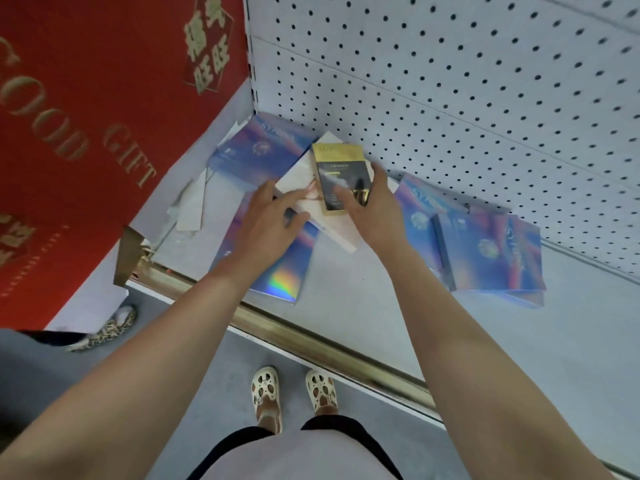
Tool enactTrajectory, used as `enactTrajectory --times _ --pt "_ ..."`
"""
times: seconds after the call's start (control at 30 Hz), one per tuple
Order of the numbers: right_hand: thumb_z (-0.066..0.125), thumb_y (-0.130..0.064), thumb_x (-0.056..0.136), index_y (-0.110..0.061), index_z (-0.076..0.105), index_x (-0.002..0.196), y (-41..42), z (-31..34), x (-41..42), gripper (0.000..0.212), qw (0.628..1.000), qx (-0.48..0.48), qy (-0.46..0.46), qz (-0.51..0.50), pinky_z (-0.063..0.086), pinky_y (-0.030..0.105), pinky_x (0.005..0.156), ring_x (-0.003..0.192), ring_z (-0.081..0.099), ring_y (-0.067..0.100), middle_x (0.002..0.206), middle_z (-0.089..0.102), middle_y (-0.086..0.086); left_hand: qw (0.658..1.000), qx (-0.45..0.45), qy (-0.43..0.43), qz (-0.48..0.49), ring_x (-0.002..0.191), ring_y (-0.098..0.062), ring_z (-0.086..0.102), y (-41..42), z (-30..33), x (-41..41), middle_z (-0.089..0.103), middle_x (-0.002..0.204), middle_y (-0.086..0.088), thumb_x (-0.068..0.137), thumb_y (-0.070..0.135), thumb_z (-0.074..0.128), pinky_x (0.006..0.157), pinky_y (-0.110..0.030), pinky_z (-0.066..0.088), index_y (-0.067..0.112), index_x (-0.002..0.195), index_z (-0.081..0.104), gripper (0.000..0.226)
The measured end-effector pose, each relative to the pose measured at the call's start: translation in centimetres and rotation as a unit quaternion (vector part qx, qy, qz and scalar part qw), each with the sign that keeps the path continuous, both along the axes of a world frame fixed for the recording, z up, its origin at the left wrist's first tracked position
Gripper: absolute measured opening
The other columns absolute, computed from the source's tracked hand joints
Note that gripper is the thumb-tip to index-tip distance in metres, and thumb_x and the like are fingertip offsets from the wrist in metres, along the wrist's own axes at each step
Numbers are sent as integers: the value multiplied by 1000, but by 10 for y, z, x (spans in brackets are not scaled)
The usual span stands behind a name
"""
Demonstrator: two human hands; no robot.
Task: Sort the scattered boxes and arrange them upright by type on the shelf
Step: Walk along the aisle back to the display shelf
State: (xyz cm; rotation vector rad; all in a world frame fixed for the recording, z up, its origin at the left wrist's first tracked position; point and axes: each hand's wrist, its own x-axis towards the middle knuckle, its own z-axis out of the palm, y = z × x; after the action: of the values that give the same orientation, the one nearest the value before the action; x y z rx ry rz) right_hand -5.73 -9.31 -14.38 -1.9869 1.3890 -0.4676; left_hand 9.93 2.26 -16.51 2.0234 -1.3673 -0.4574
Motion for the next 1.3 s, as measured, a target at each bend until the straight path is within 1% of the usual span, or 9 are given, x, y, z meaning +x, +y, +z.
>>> enactTrajectory --times 0.2,0.37,0.6,0.7,0.77,0.97,1.1,1.23,1.3 --pt "78 -58 71 -14 27 151 4 -2 10 104 994 -22 111 -2 40 42 99 124 46 35 133 49 15 983 146 -29 106 130 -40 38 45 -11 6 38 144 -20 76 48 74 106 -51 38 14 153 6 107" --pt "86 -45 69 -15 18 153 24 9 -17 113 992 32 118 -16 43 42 100 128 43 32 139 37 16 966 223 -74 107 116 -43 47 56 -3 1 45 130 -25 76 55 71 93 -46 42 9 146 21 98" --pt "74 -29 87 -10 46 127 89 -10 -67 53 991 71 -21 -108 46 34 85 106 60 26 120 63 7 968 209 33 133 119 -43 49 53 13 -13 33 141 -27 72 44 82 96 -41 42 18 154 -7 124" --pt "58 -36 98 -13 56 108 98 -8 -92 25 977 96 -80 -175 45 32 77 88 61 22 98 67 5 954 178 176 167 122 -35 53 61 6 -12 53 135 -19 67 47 79 102 -42 45 10 147 31 101" --pt "52 -38 100 -17 58 105 104 -4 -109 22 967 107 -118 -199 45 28 73 88 62 17 98 67 2 940 123 267 171 104 -29 65 70 3 -16 68 111 -10 62 46 76 94 -49 52 12 114 62 64" --pt "58 -32 98 -14 61 111 123 3 -149 22 934 145 -229 -232 45 11 54 75 63 6 89 68 -2 926 74 320 186 92 -31 69 97 6 -40 70 97 -8 68 39 63 82 -53 56 15 100 66 39" --pt "59 -26 98 -21 59 101 137 8 -174 6 916 172 -284 -226 48 21 67 66 60 7 85 64 -2 923 27 349 158 85 -28 65 118 22 -69 67 93 -10 82 23 69 74 -42 52 15 98 64 18" --pt "63 -33 92 -31 59 107 158 13 -209 16 915 160 -297 -220 54 42 84 82 63 19 102 72 14 921 -14 365 135 82 -24 59 135 28 -107 63 82 -5 91 12 63 72 -38 47 19 87 62 8" --pt "64 -29 93 -26 59 112 169 17 -231 20 908 147 -314 -237 57 37 75 77 67 17 95 73 11 918 -15 379 121 79 -24 60 141 29 -128 64 84 -6 92 13 63 68 -36 47 17 93 63 4"
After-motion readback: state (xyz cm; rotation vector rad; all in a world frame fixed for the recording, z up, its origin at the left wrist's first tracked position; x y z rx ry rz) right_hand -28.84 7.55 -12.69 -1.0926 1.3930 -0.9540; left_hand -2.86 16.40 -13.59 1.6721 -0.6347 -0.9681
